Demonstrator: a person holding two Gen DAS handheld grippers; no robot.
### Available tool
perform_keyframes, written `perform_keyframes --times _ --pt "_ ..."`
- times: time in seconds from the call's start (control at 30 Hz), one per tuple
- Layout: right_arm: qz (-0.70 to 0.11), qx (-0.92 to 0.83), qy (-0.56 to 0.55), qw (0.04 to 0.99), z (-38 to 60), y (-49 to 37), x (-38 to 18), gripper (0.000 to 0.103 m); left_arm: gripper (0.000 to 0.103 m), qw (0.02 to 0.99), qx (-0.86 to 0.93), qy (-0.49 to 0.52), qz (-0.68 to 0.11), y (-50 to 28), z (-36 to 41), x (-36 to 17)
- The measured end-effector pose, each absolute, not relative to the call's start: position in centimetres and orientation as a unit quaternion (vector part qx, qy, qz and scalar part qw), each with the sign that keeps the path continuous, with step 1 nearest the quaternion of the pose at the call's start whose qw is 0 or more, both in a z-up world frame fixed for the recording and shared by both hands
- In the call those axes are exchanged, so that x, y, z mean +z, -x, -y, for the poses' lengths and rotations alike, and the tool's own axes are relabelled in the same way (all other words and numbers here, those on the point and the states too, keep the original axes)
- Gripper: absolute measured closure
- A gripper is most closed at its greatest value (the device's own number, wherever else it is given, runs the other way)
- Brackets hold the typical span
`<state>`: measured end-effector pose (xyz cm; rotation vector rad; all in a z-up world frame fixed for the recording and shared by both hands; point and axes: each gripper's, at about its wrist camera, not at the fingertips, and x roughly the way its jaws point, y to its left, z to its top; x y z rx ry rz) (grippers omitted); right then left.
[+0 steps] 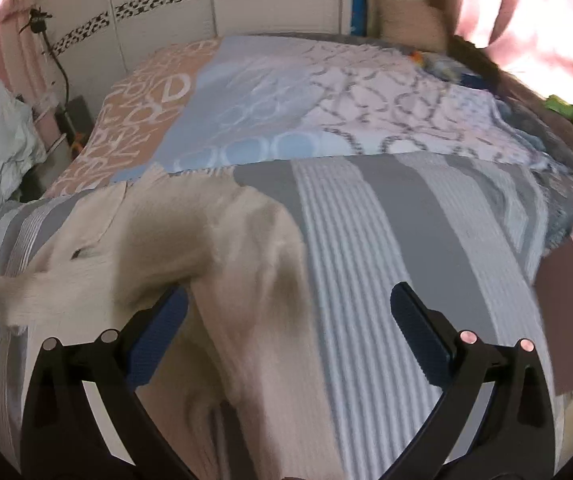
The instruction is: Fold small clothes
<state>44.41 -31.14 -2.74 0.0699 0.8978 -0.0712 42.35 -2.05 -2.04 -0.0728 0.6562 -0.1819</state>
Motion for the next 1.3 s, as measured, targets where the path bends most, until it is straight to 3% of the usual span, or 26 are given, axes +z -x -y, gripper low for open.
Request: perform_keyframes --times 0.17,0.37,0.47,0.5,0.6,1.03,1.3 --pt "-0.447 -0.016 -0.038 0.893 28.8 -48.3 -5.3 0.003 0.002 0.938 -0.048 0.036 -0.341 -44.0 -0.2 -5.4" --pt "-0.48 -0.014 -0.051 0.876 27.3 -50.7 -8.4 0.015 0.002 0.929 0.001 0.044 -0.367 -47.8 -3.8 -7.9" --pt "-0.475 0.001 -0.038 0.879 26.2 -50.7 -8.9 0.044 0.002 0.923 0.019 0.058 -0.38 -48.6 -4.9 -9.2" --pt "-0.472 0.006 -0.03 0.881 25.8 -50.5 -8.9 0.064 0.002 0.922 0.019 0.065 -0.382 -48.6 -5.1 -9.4" --pt "-0.436 0.006 -0.042 0.899 26.8 -49.5 -7.7 0.094 0.002 0.922 0.016 0.071 -0.38 -48.1 -5.5 -8.9" --pt "-0.384 -0.071 -0.06 0.918 32.8 -47.2 -4.2 0.095 0.002 0.919 -0.006 0.044 -0.392 -45.6 -4.4 -8.1" --pt "-0.415 -0.107 -0.056 0.902 36.2 -44.3 -6.6 0.095 0.001 0.906 0.015 -0.003 -0.424 -49.1 -2.8 -11.8"
